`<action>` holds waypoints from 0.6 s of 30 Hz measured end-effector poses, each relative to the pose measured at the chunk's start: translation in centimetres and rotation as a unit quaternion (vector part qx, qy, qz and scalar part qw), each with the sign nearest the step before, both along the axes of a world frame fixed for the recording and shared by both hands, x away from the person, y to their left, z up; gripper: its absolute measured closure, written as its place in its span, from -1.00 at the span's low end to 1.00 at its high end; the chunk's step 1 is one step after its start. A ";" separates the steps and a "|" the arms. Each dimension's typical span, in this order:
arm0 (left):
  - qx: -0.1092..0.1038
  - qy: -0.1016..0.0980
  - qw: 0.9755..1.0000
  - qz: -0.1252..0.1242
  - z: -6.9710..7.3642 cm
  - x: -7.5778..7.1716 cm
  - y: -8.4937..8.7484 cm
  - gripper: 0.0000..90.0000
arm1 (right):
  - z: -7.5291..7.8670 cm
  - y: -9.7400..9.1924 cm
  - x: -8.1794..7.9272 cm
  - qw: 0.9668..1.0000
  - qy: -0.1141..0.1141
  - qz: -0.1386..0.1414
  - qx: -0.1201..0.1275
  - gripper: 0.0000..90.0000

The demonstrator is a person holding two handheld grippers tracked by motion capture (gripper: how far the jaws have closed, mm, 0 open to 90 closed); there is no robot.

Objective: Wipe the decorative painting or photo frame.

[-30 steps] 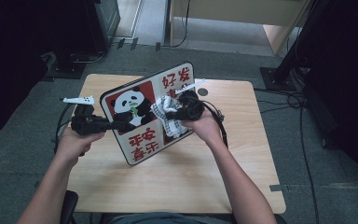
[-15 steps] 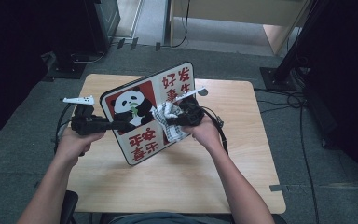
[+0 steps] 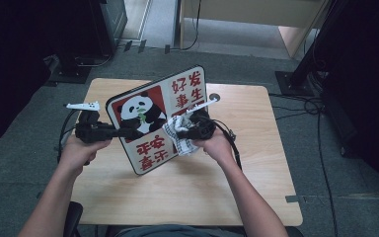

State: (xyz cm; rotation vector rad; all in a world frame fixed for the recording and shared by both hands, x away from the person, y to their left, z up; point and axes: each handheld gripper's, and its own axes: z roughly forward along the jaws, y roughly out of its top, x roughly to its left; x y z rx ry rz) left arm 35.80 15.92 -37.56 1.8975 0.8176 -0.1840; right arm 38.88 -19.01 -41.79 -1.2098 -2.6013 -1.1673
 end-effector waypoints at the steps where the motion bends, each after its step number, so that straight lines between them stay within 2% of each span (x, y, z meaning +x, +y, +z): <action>1: 0.001 0.000 1.000 -0.001 0.0 0.0 0.0 0.71 | -0.2 0.0 0.0 1.000 0.000 0.001 -0.001 0.82; 12: 0.000 -0.001 1.000 0.000 0.0 0.0 0.0 0.71 | -2.4 -0.1 -0.5 1.000 0.024 0.003 -0.007 0.82; 18: 0.000 -0.002 1.000 0.000 0.0 0.0 0.0 0.71 | -3.3 -0.2 -0.7 1.000 0.027 0.003 -0.008 0.81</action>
